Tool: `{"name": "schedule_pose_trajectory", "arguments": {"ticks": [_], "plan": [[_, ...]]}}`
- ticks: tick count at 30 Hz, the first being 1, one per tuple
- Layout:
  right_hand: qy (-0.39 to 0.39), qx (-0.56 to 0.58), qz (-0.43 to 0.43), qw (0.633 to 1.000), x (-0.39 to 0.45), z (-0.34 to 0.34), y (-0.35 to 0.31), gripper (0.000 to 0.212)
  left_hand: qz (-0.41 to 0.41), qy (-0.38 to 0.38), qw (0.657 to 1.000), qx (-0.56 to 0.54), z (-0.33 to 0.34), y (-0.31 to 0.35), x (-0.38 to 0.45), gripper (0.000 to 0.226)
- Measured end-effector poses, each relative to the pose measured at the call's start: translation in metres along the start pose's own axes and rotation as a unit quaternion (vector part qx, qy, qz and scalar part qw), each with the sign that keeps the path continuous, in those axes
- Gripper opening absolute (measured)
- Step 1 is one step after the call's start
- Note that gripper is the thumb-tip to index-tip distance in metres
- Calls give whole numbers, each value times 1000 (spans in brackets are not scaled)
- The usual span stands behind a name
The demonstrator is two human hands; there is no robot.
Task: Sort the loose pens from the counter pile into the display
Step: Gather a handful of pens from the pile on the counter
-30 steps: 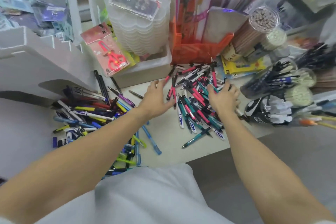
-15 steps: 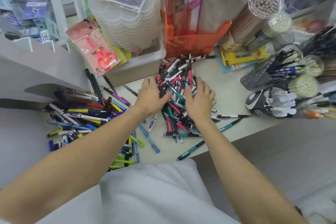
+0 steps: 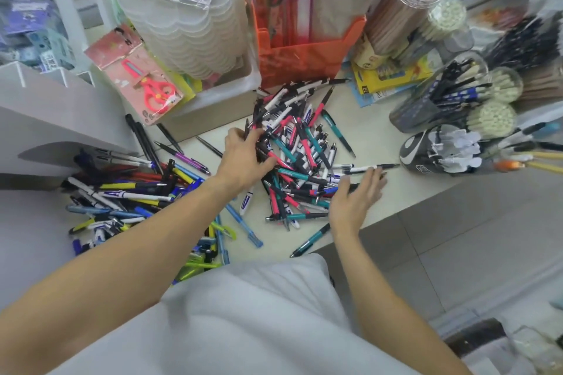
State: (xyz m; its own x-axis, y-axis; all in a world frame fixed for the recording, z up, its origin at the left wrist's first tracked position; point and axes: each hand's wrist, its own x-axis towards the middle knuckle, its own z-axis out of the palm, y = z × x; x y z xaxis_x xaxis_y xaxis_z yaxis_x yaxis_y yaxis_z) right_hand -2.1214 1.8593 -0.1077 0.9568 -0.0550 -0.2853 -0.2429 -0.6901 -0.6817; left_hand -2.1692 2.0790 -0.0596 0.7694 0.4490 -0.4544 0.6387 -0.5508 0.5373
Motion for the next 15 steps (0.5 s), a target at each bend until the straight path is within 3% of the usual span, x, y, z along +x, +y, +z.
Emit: {"name": "schedule_pose_trajectory", "arguments": {"ticks": [3, 11, 13, 15], "plan": [[-32, -5, -59, 998, -7, 16, -8, 63, -4, -5, 1000, 21, -3, -4, -4, 61], [-142, -8, -118, 983, -41, 40, -29, 52, 49, 7, 994, 94, -21, -43, -31, 42], [-127, 4, -121, 985, -36, 32, -38, 47, 65, 56, 991, 101, -28, -53, -39, 41], [-79, -9, -151, 985, -13, 20, -53, 46, 56, 155, 983, 78, -39, -63, -50, 41]]}}
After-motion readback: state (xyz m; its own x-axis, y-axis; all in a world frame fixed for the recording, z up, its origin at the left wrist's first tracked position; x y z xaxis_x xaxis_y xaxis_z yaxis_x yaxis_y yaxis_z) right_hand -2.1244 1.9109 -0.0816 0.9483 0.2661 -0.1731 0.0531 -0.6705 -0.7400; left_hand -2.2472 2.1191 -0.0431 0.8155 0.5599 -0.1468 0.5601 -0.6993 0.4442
